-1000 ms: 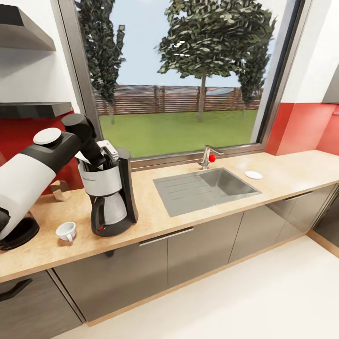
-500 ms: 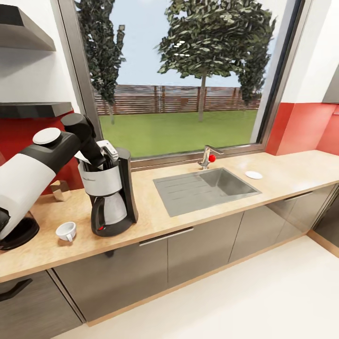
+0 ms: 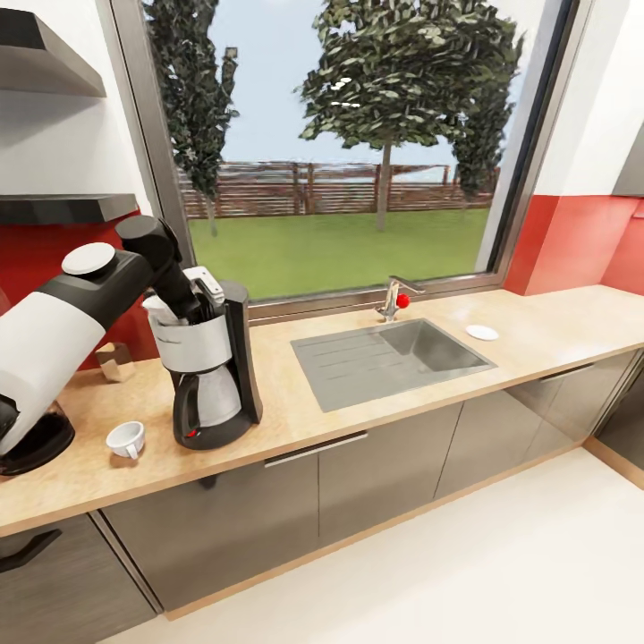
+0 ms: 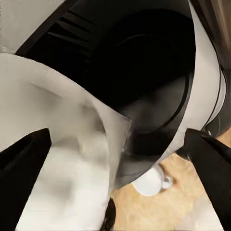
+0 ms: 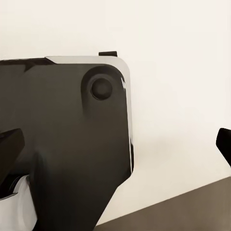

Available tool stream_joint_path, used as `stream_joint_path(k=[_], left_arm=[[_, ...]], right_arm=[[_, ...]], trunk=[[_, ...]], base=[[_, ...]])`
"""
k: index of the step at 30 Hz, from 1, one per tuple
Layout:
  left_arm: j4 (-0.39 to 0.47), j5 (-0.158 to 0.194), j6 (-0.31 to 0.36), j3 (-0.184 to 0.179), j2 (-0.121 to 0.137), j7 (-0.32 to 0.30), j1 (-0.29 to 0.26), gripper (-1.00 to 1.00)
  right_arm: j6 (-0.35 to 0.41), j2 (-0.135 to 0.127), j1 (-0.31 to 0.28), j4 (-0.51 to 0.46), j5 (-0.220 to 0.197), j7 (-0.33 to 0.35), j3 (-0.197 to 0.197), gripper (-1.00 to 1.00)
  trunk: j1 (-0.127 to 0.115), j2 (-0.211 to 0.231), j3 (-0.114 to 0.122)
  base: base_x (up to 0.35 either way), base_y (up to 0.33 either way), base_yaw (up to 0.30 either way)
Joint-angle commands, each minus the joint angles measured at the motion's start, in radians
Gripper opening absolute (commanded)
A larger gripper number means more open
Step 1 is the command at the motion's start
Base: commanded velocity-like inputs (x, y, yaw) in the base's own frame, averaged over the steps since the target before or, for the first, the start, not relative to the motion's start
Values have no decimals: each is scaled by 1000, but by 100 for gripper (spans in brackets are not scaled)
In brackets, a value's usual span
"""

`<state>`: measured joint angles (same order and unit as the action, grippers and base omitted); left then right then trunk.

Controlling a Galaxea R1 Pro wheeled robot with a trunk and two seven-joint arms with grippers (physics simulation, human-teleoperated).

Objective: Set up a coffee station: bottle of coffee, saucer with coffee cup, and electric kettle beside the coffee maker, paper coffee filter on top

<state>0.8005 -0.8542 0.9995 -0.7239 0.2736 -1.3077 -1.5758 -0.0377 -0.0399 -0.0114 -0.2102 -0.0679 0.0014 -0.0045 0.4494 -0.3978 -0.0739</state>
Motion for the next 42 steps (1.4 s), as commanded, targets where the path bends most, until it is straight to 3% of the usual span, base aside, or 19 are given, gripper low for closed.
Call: stream_joint_path(k=[1, 26, 31, 40, 42], left_arm=[[2, -8, 8, -3, 1, -10, -2, 100], [1, -6, 12, 7, -1, -10, -8, 100], [2, -7, 12, 64, -3, -8, -13, 100], [15, -9, 11, 244, -7, 5, -25, 100], [21, -9, 11, 269, -7, 8, -27, 100]], right_arm=[[-4, 0, -1, 0, -7, 0, 0, 100], [-4, 0, -1, 1, -7, 0, 0, 100], [-4, 0, -1, 2, -7, 0, 0, 100], [-3, 0, -1, 2, -7, 0, 0, 100], [-4, 0, -1, 2, -7, 0, 0, 100]], trunk=[[1, -2, -2], [1, -2, -2], [1, -2, -2], [1, -2, -2], [1, -2, -2]], base=[[0, 0, 0], [0, 0, 0], [0, 0, 0], [0, 0, 0], [0, 0, 0]])
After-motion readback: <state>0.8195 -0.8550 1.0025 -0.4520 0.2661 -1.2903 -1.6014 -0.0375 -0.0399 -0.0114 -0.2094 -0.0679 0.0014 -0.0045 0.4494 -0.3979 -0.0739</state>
